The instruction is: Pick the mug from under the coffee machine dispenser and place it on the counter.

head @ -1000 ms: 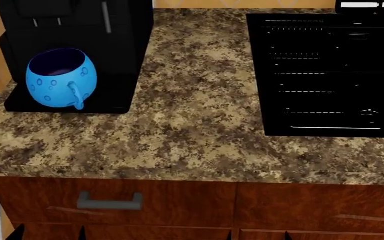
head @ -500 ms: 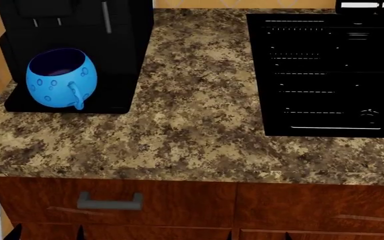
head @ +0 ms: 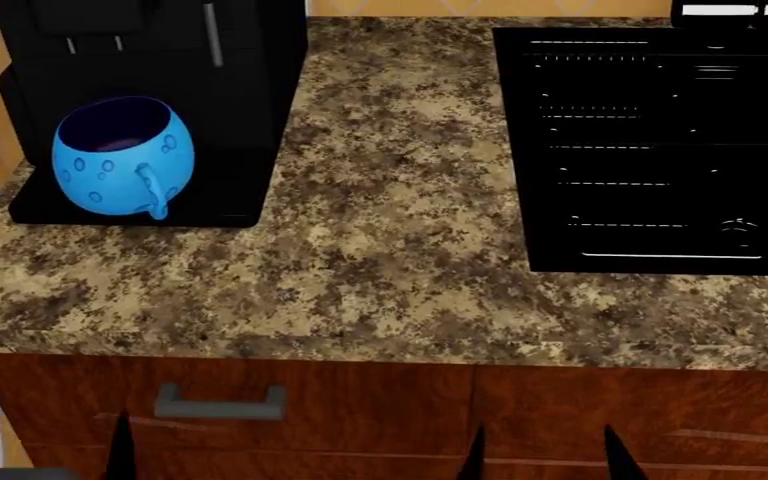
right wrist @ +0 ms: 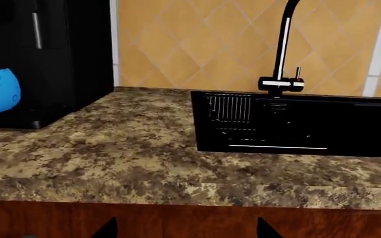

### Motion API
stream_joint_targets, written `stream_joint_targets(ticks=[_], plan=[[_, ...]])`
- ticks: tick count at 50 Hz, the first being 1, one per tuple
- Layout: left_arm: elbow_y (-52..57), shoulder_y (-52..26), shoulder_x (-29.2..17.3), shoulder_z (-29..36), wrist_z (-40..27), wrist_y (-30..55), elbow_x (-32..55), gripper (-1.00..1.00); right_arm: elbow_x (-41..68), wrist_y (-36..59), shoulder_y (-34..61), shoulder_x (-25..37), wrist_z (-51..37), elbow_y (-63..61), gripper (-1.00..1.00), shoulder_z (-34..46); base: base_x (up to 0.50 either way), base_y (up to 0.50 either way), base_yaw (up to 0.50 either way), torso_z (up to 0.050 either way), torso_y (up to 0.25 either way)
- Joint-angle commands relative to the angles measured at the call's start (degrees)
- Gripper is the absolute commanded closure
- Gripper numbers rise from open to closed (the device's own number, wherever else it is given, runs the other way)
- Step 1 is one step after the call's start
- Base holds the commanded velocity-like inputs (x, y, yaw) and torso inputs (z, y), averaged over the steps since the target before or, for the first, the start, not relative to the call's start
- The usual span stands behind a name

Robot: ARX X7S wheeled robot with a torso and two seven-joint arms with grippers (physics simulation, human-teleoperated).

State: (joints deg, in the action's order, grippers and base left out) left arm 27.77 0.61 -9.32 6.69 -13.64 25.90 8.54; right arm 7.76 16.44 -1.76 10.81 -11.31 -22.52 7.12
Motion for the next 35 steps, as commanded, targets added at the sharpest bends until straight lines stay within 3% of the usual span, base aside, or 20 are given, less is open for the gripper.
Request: stream_joint_targets(ticks=[1,17,23,25,26,27,29,31,35], plan=[[17.3,-2.9,-1.0,-1.9,-3.1,19.3,3.8,-1.0,2.1,11.3,1.1,2.5,-1.1,-13.8,-1.0,-0.5,0.0,0.0,0.0,0.0,0.0],[30.8,-10.0,-0.5,-5.0,-5.1,37.6,10.3,-1.0,5.4,24.3,5.4,3.6,-3.3,-28.3,-1.0,-1.9,0.0,0.0,0.0,0.0,0.0],[32.2,-13.1,-8.4,-4.9,-20.2,37.3,28.8,-1.0,6.7,28.7,6.6,3.9,-4.2,-33.2,-1.0,-2.5,0.0,0.0,0.0,0.0,0.0],[32.2,-24.9,-25.6,11.9,-37.4,20.1,46.0,-1.0,23.9,24.1,11.6,20.2,-21.4,-37.5,-1.0,2.9,0.0,0.0,0.0,0.0,0.0],[32.2,-27.7,-34.2,17.8,-46.0,11.5,54.6,-1.0,30.2,21.5,13.6,24.8,-30.0,-37.5,-1.0,5.9,0.0,0.0,0.0,0.0,0.0],[32.2,-30.0,-38.9,22.3,-54.6,5.6,56.4,-1.0,32.7,19.4,15.2,27.9,-35.7,-37.4,-1.0,8.4,0.0,0.0,0.0,0.0,0.0],[32.2,-33.1,-42.0,28.3,-59.2,0.8,56.3,-1.0,35.2,16.8,17.2,31.3,-39.7,-37.4,-1.0,11.4,0.0,0.0,0.0,0.0,0.0],[32.2,-42.2,-47.7,39.1,-63.7,-7.5,57.6,-1.0,39.0,14.5,21.6,35.5,-45.4,-37.4,-1.0,15.5,0.0,0.0,0.0,0.0,0.0],[32.2,-52.9,-51.8,55.2,-67.9,-16.0,55.6,-1.0,41.3,10.4,26.4,39.8,-50.5,-37.4,-1.0,22.2,0.0,0.0,0.0,0.0,0.0]])
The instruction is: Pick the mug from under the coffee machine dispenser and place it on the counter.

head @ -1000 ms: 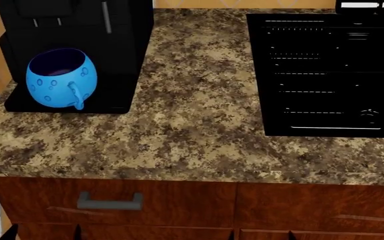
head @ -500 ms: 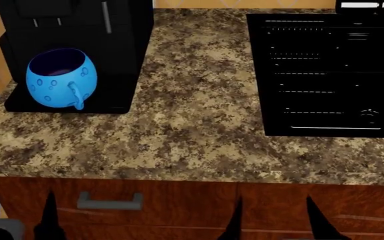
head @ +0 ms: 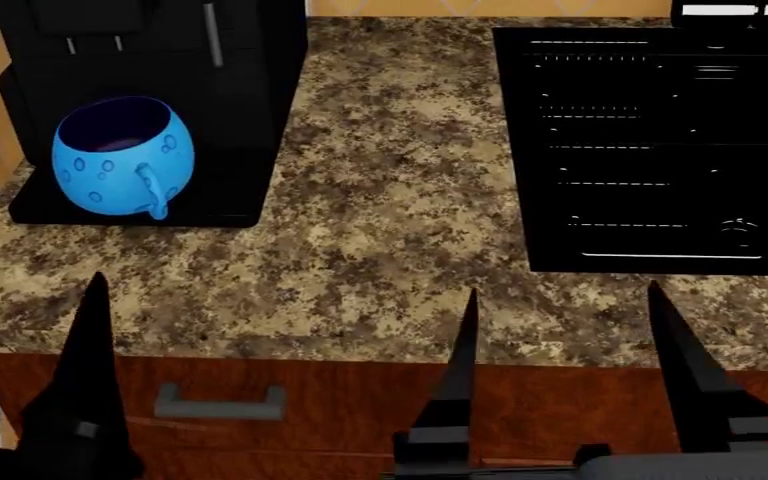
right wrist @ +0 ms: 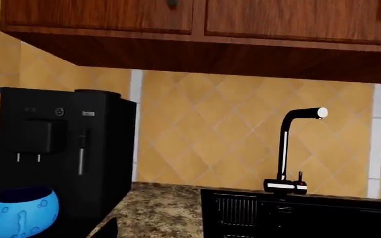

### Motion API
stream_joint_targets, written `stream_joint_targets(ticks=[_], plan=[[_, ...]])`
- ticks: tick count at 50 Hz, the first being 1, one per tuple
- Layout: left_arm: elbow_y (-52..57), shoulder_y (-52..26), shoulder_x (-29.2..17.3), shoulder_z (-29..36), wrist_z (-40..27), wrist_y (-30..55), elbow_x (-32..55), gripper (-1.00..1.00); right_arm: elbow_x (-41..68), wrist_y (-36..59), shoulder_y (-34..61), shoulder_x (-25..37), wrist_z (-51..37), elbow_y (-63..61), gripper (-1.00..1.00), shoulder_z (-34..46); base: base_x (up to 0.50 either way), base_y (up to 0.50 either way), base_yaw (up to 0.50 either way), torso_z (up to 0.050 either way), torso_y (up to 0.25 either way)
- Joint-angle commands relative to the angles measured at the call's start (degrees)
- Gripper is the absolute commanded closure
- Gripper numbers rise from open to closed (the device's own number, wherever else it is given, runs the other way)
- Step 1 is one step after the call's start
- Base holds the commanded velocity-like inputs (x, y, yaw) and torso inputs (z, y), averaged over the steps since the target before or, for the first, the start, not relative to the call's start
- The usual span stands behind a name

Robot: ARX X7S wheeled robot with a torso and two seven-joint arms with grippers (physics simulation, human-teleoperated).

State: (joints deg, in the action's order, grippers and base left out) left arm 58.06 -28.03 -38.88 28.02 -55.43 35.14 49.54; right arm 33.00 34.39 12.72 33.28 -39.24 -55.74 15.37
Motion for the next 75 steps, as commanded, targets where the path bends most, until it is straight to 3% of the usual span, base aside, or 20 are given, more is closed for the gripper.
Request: stream_joint_targets(ticks=[1,6,16,75], plan=[[1.9,-27.4,-22.9,37.7,-27.1,-27.0,14.4,-1.0,16.4,-8.6,13.1,18.3,-23.6,-4.2,-1.0,15.5,0.0,0.0,0.0,0.0,0.0],[1.9,-37.7,-24.3,51.8,-30.3,-33.0,12.7,-1.0,16.5,-10.3,14.3,19.4,-24.6,-3.7,-1.0,17.4,0.0,0.0,0.0,0.0,0.0],[1.8,-44.4,-24.9,61.9,-32.8,-38.1,10.5,-1.0,15.6,-11.9,13.7,20.2,-24.7,-3.0,-1.0,18.3,0.0,0.0,0.0,0.0,0.0],[-0.1,-40.0,-25.8,60.7,-32.4,-41.0,8.7,-1.0,15.0,-15.1,14.6,21.6,-26.1,-2.5,-1.0,22.1,0.18,-0.06,0.0,0.0,0.0]])
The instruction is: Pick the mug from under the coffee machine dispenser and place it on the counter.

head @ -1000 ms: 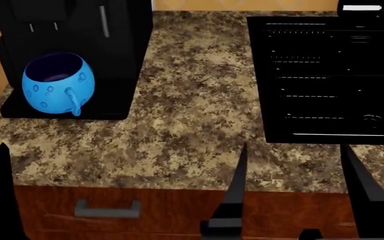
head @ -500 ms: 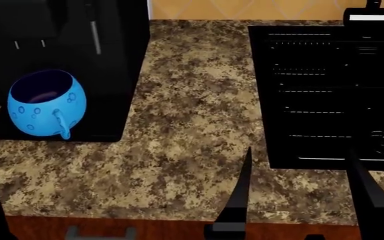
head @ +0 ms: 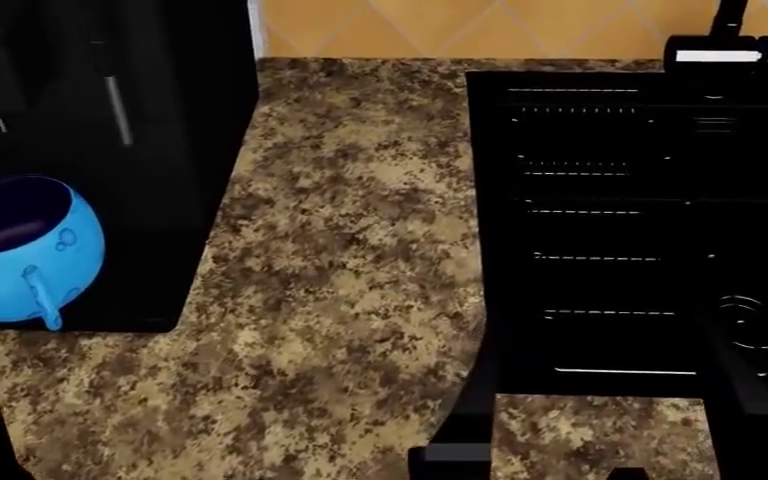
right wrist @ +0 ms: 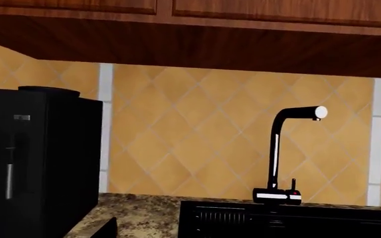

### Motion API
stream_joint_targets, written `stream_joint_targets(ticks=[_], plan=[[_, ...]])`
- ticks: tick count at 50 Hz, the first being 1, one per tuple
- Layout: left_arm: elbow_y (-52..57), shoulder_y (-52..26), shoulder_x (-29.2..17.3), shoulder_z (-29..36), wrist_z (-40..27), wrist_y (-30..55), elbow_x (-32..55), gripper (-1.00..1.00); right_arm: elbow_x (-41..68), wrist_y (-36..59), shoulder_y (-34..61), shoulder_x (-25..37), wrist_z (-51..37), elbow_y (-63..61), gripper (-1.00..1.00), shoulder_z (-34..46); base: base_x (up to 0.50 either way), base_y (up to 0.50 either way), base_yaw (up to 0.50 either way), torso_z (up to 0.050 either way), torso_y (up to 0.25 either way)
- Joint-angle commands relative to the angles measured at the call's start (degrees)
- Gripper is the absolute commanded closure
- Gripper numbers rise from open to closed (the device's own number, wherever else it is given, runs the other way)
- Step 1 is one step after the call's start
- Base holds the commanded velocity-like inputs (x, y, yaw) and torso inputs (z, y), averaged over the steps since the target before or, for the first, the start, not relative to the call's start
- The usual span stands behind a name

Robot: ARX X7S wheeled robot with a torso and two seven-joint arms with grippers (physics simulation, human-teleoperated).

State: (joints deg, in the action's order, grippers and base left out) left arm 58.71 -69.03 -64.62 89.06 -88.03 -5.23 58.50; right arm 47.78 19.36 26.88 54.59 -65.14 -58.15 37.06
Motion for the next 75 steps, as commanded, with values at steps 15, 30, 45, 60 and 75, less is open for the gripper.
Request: stream_joint_targets(ticks=[15,30,45,60,75], plan=[[-1.6,2.5,0.0,-1.0,-0.1,-0.6,0.8,-1.0,-0.9,-1.5,-0.5,0.7,-0.3,0.4,-1.0,1.0,0.18,-0.13,0.0,0.0,0.001],[-6.5,11.7,5.2,-15.2,-1.3,5.8,8.9,-1.0,-2.4,-3.0,-1.5,0.7,1.0,1.5,-1.0,2.0,0.04,-0.01,0.0,0.0,0.0],[-17.3,12.6,11.5,-17.4,0.2,3.5,15.0,-1.0,-3.5,-4.8,-2.7,0.4,1.8,3.3,-1.0,2.5,0.0,0.0,0.0,0.0,0.0],[-21.2,20.7,16.5,-28.6,-1.8,10.5,17.6,-1.0,-3.0,-4.7,-2.3,0.1,2.0,3.8,-1.0,2.7,0.0,0.0,0.0,0.0,0.0],[-27.4,24.2,19.6,-29.9,-0.5,9.3,15.9,-1.0,-4.3,-5.6,-3.6,-0.3,2.5,4.9,-1.0,3.5,0.0,0.0,0.0,0.0,0.0]])
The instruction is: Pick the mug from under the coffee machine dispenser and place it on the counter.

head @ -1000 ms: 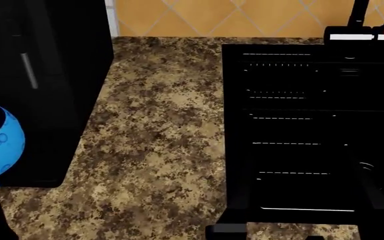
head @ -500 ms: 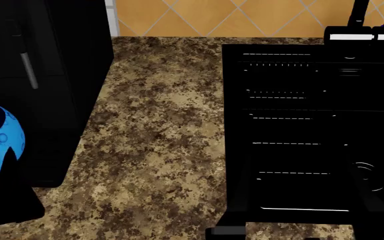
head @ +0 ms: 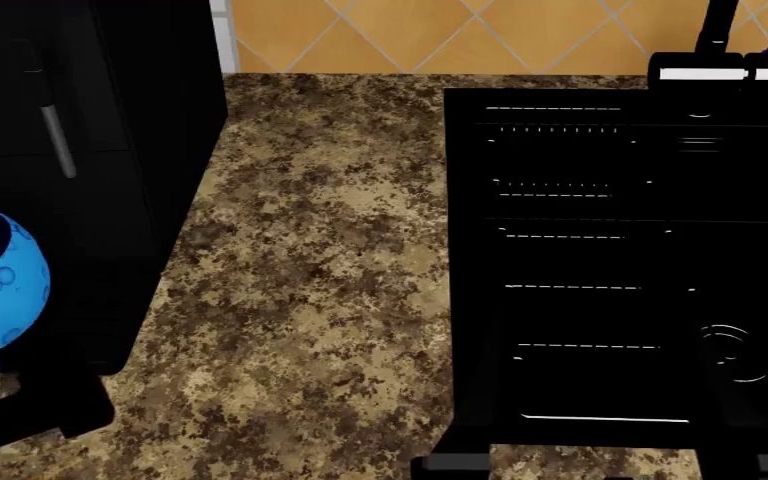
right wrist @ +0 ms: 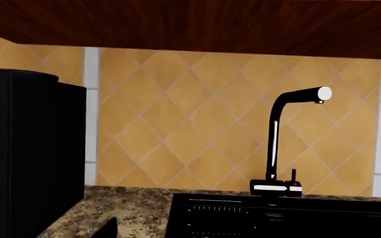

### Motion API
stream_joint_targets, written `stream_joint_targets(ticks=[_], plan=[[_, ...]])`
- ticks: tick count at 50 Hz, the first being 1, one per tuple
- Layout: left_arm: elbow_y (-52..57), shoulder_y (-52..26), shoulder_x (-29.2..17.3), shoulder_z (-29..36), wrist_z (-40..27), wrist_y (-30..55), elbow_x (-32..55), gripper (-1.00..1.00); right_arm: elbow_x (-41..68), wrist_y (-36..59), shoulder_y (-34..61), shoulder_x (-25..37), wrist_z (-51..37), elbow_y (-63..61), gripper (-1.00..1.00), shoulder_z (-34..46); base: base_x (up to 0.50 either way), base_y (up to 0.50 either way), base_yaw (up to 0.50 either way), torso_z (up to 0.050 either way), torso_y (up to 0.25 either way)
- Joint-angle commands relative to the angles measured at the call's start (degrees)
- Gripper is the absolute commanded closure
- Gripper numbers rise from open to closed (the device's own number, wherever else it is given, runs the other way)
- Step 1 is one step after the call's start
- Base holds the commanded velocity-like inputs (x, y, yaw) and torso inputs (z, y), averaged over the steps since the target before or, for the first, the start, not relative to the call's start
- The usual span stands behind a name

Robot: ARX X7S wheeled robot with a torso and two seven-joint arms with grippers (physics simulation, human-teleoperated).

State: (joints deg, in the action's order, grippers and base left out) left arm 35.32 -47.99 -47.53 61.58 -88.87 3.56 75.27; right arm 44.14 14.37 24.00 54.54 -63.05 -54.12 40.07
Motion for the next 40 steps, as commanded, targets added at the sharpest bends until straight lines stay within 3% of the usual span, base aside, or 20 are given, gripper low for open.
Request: stream_joint_targets(ticks=[1,40], plan=[[-4.9,3.7,2.8,-2.5,1.0,-0.1,-0.8,-1.0,-0.8,-0.6,-0.8,-0.3,0.5,0.9,-1.0,0.6,0.0,0.0,0.0,0.0,0.0],[-19.8,4.3,7.9,-3.6,8.0,-0.3,-1.1,-1.0,-1.7,-3.0,-2.6,-1.7,2.3,4.2,-1.0,1.5,0.0,0.0,0.0,0.0,0.0]])
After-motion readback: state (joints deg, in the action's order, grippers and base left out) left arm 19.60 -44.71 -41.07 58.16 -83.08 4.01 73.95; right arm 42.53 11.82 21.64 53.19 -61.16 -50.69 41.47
